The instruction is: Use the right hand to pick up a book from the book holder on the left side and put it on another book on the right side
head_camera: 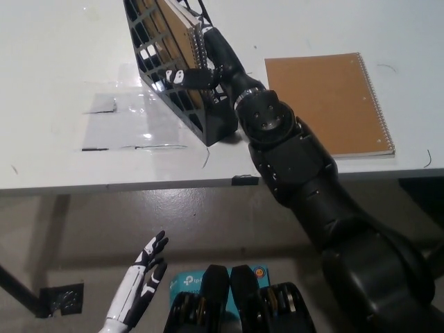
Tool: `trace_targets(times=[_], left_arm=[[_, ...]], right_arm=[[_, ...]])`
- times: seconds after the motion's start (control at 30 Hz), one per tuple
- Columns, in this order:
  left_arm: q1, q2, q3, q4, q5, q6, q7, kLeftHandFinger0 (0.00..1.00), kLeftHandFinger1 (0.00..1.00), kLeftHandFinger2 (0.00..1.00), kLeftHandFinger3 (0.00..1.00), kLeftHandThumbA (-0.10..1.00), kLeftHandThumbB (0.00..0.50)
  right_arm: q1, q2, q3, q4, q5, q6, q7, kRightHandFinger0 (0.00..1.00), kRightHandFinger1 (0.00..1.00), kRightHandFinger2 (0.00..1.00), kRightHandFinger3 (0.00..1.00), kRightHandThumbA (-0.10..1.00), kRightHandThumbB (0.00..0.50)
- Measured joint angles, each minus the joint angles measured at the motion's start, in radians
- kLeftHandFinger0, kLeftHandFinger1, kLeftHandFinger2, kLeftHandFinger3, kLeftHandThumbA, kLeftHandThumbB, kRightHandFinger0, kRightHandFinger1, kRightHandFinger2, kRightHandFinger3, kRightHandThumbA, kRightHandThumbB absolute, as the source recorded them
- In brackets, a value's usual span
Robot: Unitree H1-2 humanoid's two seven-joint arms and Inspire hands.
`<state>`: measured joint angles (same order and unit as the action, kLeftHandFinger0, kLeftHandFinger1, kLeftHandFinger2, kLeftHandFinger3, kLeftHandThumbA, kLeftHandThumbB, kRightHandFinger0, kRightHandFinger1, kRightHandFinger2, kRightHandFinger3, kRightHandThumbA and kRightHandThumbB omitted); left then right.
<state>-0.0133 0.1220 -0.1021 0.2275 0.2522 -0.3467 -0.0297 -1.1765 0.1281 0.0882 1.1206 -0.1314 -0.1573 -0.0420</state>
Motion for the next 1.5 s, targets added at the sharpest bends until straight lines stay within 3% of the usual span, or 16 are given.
trace_targets(times=[0.03,0.07,0.17,0.23,0.33,0.6,0.7,0.73,0.77,0.8,0.87,0.97,1.03,1.13,1.23,1.5], left_arm=[[-0.001,0.0,0.0,0.0,0.0,0.0,0.0,0.93,1.0,1.0,1.0,1.0,0.164],[-0.002,0.001,0.0,0.0,0.0,0.0,0.0,0.93,1.0,1.0,1.0,1.0,0.158],[-0.002,0.001,0.0,0.0,0.0,0.0,0.0,0.93,1.0,1.0,1.0,1.0,0.154],[-0.002,0.002,0.0,0.0,-0.001,0.0,0.0,0.93,1.0,1.0,1.0,1.0,0.158],[-0.003,0.003,0.0,0.001,-0.001,-0.001,0.0,0.92,1.0,1.0,1.0,1.0,0.142],[-0.007,0.006,0.0,0.001,-0.001,-0.008,0.0,0.93,1.0,1.0,1.0,1.0,0.129],[-0.009,0.007,-0.001,0.001,-0.001,-0.008,0.0,0.93,1.0,1.0,1.0,1.0,0.133],[-0.009,0.007,-0.001,0.001,-0.001,-0.008,0.0,0.95,1.0,1.0,1.0,1.0,0.132],[-0.009,0.007,-0.001,0.001,-0.001,-0.008,0.0,0.95,1.0,1.0,1.0,1.0,0.133],[-0.009,0.008,-0.001,0.001,-0.001,-0.008,0.0,0.96,1.0,1.0,1.0,1.0,0.13],[-0.009,0.009,-0.001,0.001,-0.001,-0.008,-0.001,0.96,1.0,0.99,1.0,1.0,0.125],[-0.009,0.009,-0.001,0.001,-0.001,-0.008,0.0,0.95,0.98,0.96,1.0,1.0,0.118],[-0.009,0.009,-0.001,0.002,-0.001,-0.008,0.0,0.94,0.96,0.95,1.0,1.0,0.103],[-0.009,0.009,-0.001,0.002,-0.001,-0.008,0.0,0.93,0.96,0.94,1.0,1.0,0.098],[-0.009,0.009,-0.001,0.003,-0.001,-0.008,0.0,0.92,0.96,0.93,1.0,1.0,0.098],[-0.009,0.009,-0.002,0.003,-0.001,-0.008,0.0,0.91,0.93,0.9,1.0,1.0,0.101]], right_arm=[[-0.001,-0.001,-0.003,0.008,0.001,-0.006,-0.004,0.0,0.0,0.06,0.05,0.41,0.285],[-0.001,-0.004,-0.005,0.013,0.001,-0.012,-0.009,0.0,0.0,0.09,0.05,0.24,0.265],[-0.001,-0.011,-0.004,0.014,-0.002,-0.02,-0.028,0.0,0.08,0.37,0.26,0.04,0.188],[0.0,-0.014,-0.004,0.011,-0.003,-0.022,-0.041,0.0,0.13,0.45,0.34,0.05,0.165],[0.002,-0.014,-0.004,0.006,-0.005,-0.022,-0.056,0.0,0.15,0.47,0.37,0.11,0.167],[0.007,-0.007,-0.007,-0.035,-0.005,-0.021,-0.091,0.0,0.12,0.39,0.17,0.19,0.198],[0.009,-0.007,-0.013,-0.043,-0.002,-0.021,-0.091,0.0,0.1,0.36,0.14,0.08,0.157],[0.009,-0.007,-0.015,-0.043,-0.001,-0.021,-0.091,0.0,0.12,0.4,0.2,-0.06,0.13],[0.009,-0.006,-0.022,-0.044,0.003,-0.021,-0.088,0.0,0.15,0.47,0.32,-0.1,0.124],[0.009,-0.005,-0.035,-0.045,0.012,-0.02,-0.083,0.0,0.21,0.59,0.51,-0.1,0.112],[0.009,0.002,-0.077,-0.052,0.04,-0.015,-0.069,0.0,0.3,0.72,0.75,-0.1,0.096],[0.009,0.008,-0.147,-0.069,0.094,-0.007,-0.035,0.0,0.35,0.74,0.74,-0.1,0.141],[0.009,0.009,-0.186,-0.081,0.125,0.01,-0.019,0.0,0.37,0.75,0.74,-0.1,0.139],[0.009,0.015,-0.241,-0.129,0.174,0.044,-0.002,0.0,0.33,0.69,0.73,-0.1,0.132],[0.009,0.02,-0.287,-0.198,0.225,0.088,0.012,0.0,0.35,0.72,0.74,-0.1,0.13],[-0.035,0.019,-0.393,-0.364,0.355,0.221,0.021,0.0,0.37,0.78,0.85,-0.1,0.063]])
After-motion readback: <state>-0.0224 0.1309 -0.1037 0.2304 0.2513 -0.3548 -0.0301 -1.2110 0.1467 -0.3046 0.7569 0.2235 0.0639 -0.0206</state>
